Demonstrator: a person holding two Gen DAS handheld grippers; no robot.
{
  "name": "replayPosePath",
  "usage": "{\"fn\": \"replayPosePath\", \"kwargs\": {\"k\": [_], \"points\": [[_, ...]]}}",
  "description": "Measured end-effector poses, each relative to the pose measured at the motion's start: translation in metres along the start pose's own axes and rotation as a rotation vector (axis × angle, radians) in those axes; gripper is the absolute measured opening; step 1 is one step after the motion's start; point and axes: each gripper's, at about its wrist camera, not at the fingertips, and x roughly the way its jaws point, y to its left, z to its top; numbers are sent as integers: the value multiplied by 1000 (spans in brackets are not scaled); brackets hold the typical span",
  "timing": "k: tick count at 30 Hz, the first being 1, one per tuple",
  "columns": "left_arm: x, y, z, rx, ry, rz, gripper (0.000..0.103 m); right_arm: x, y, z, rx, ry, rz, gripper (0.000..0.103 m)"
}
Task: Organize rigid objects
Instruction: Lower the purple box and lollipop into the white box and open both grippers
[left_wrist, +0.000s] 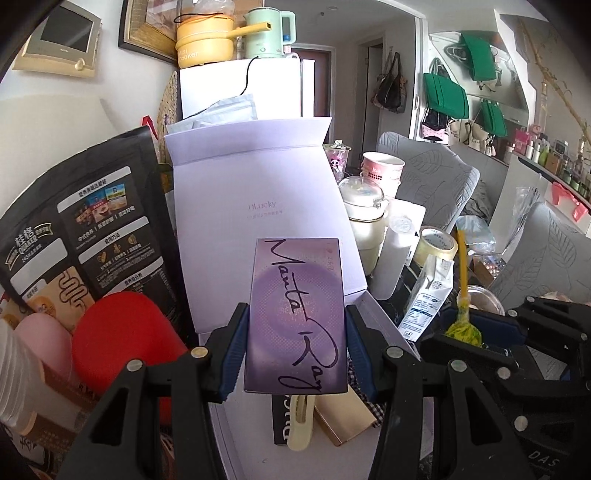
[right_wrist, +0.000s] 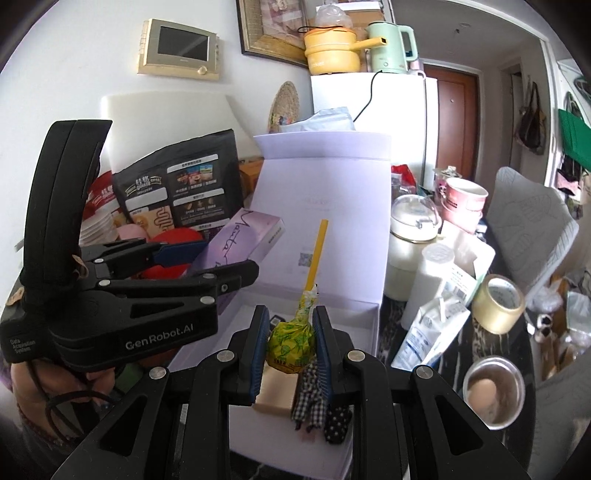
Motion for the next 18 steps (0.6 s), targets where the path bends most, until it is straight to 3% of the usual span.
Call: {"fn": "replayPosePath", "kwargs": {"k": [18], "points": [[65, 0, -18, -7, 139, -8, 50, 59, -27, -5, 57, 106, -3, 24]]}}
